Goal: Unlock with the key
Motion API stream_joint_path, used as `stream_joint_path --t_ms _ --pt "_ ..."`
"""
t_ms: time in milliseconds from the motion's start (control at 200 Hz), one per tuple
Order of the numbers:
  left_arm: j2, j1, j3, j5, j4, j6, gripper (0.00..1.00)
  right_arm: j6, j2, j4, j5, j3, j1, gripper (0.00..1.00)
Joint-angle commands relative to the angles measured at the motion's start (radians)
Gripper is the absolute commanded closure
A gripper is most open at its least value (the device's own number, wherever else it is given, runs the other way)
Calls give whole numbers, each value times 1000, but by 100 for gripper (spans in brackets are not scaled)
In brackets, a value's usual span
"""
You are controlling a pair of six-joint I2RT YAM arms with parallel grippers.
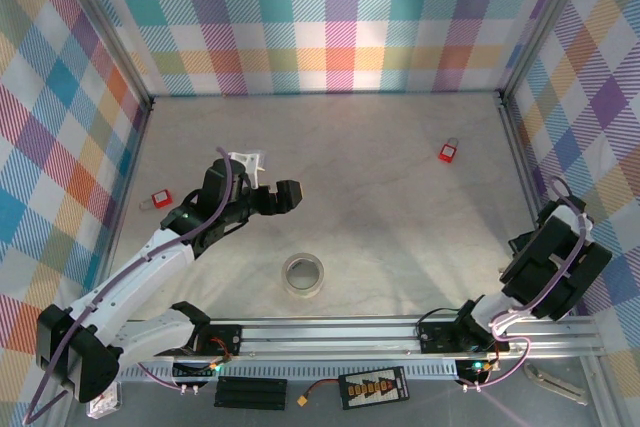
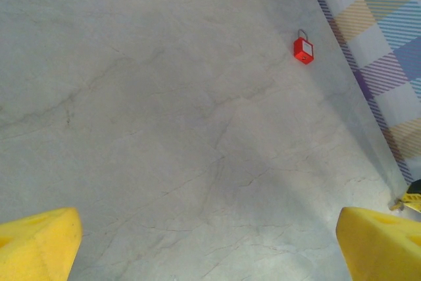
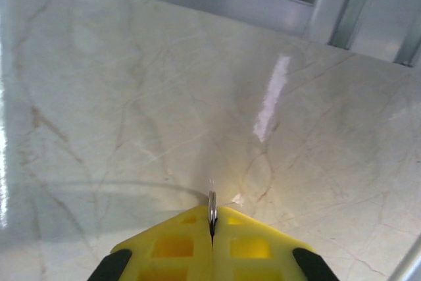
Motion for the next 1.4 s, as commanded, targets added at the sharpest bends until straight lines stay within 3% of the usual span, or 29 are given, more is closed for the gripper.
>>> stream_joint_path --t_ms 0,220,330,445,610,920,1175,1400 --pt "-35 -18 -7 25 -2 -36 2 -16 -85 14 -116 -33 -5 100" --pt "-29 -61 -36 50 73 -134 3 21 -303 2 -386 -41 35 100" --pt "2 -95 -54 100 176 -226 4 113 -407 25 -567 -25 157 100" --pt "30 -134 -72 124 300 -323 4 228 -471 80 -654 42 346 100" --pt "57 -179 -86 122 447 -500 6 326 -502 206 -669 171 614 100" --pt "157 -235 -62 96 610 -916 6 398 -442 442 -616 259 970 100" --pt "204 -241 -91 -18 745 -1111 7 440 -396 570 -553 225 1147 100" --pt "249 -256 -98 -48 842 -1249 6 492 -359 686 -525 171 1228 100"
